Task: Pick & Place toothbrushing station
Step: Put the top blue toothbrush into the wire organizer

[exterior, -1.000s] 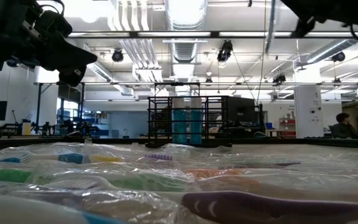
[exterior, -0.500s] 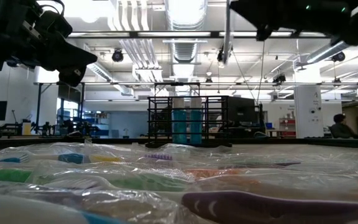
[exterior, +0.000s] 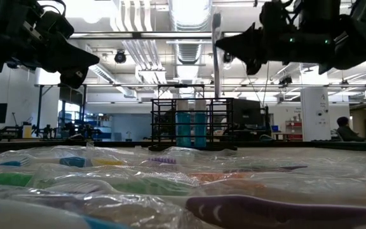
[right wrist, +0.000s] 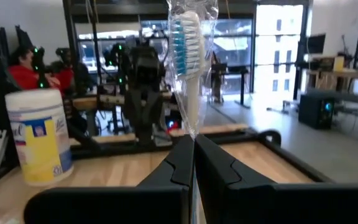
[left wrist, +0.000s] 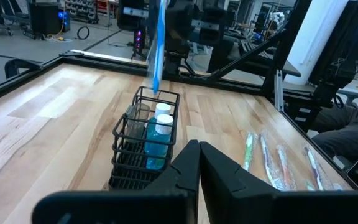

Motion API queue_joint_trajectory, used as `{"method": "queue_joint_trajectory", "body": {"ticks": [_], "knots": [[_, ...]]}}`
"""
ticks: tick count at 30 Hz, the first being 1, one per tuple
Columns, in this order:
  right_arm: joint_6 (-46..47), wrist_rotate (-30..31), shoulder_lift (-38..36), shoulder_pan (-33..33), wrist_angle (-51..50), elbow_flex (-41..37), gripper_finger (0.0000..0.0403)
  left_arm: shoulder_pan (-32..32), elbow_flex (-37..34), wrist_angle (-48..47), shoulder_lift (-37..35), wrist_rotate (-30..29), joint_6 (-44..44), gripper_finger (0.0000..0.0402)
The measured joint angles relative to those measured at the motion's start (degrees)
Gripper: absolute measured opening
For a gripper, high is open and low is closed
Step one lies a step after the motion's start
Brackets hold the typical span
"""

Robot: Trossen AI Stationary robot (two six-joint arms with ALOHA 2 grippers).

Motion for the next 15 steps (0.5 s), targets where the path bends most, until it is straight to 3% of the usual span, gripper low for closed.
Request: {"method": "queue_joint_trajectory", "body": {"ticks": [15], "knots": [[1.8,5.0,7.5,0.1,-0.3,0.8,0.0008,0.0,0.0,0.0,0.0,0.0,-1.0,0.0014]]}}
